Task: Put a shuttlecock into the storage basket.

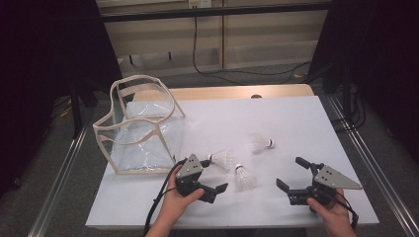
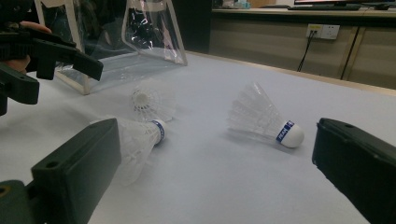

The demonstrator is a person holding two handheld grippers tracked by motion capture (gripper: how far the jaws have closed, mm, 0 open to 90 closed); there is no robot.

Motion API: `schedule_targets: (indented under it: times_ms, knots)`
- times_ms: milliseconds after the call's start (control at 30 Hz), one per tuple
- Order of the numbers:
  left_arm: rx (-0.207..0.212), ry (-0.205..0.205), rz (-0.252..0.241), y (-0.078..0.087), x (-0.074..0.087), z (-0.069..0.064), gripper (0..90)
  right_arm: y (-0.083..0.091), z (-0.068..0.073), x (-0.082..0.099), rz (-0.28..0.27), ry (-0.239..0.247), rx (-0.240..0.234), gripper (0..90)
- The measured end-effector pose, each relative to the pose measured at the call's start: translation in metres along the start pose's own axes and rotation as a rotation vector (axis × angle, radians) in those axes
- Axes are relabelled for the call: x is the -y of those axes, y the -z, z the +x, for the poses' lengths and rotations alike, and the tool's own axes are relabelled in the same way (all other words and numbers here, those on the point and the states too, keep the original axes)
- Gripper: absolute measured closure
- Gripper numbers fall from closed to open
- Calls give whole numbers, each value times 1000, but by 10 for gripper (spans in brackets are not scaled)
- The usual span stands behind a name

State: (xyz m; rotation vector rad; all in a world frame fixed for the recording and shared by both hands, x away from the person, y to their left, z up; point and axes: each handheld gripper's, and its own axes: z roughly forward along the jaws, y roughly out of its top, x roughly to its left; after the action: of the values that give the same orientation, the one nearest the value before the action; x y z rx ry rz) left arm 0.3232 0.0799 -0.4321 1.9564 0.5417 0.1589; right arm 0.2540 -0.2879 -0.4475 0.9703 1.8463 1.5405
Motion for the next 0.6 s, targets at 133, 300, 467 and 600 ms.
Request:
schedule_targets:
  times_ms: [133, 300, 467, 600]
  knots:
    - [3, -3, 7, -2, -1, -1, 33, 0, 0, 0, 0, -1, -1, 8]
    - [5, -2, 6, -3, -1, -2, 33, 0, 0, 0, 0, 3, -1, 8]
    - [4, -8, 16, -5, -1, -2, 33, 0, 0, 0, 0, 2, -1, 8]
    - [11, -12, 22, -5, 0, -3, 33, 0, 0, 0, 0, 3, -1, 8]
